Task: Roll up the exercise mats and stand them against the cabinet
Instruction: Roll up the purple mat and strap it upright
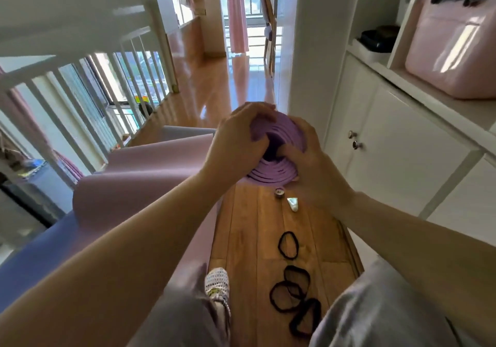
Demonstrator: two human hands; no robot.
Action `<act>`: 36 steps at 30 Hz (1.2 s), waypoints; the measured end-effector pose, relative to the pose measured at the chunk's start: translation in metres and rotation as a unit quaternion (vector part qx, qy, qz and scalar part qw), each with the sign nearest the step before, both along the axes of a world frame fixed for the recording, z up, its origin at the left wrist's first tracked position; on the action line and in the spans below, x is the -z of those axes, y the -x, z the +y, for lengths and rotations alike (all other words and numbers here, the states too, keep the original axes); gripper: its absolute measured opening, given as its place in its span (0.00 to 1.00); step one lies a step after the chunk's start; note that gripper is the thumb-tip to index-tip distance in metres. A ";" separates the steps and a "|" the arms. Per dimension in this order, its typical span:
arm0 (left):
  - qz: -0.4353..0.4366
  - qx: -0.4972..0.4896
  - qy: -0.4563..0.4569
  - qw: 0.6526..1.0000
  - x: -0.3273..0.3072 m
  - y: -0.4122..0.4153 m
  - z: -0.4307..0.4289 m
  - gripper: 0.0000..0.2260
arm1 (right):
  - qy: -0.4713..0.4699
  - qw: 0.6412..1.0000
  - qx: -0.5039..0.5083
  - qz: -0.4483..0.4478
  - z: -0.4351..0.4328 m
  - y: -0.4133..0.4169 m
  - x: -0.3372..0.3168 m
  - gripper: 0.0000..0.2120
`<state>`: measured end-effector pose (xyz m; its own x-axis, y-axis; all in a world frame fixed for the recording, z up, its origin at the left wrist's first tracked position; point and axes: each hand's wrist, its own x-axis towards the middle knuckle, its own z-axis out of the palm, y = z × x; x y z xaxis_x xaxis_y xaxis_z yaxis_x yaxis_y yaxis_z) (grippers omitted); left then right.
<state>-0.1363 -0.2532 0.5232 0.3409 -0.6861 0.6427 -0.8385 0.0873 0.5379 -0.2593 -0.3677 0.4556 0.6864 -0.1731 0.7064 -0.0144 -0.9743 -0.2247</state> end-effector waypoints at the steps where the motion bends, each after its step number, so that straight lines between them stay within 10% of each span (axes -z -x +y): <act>1: -0.057 0.007 -0.006 0.998 0.004 -0.010 -0.007 0.10 | -0.017 1.000 0.009 -0.019 -0.007 -0.011 0.004 0.25; 6: -0.303 -0.024 -0.149 0.941 0.040 -0.053 -0.032 0.26 | -0.092 0.991 0.048 -0.086 -0.041 -0.060 0.024 0.27; 19: -0.378 -0.092 -0.144 0.910 0.144 -0.155 -0.097 0.16 | -0.159 0.972 0.097 -0.144 -0.095 -0.192 0.145 0.24; 27: -0.345 -0.072 -0.217 0.910 0.273 -0.184 -0.112 0.15 | -0.193 0.977 0.084 -0.019 -0.104 -0.198 0.249 0.35; 36: -0.487 0.119 -0.265 0.824 0.359 -0.126 -0.128 0.25 | -0.256 0.928 0.095 0.255 -0.127 -0.055 0.336 0.19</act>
<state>-0.0103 -0.3809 0.1640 -0.3440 -0.9312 0.1209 -0.8877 0.2805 -0.3652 -0.2045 -0.4943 0.1199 0.8313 -0.5483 0.0907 -0.4065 -0.7112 -0.5736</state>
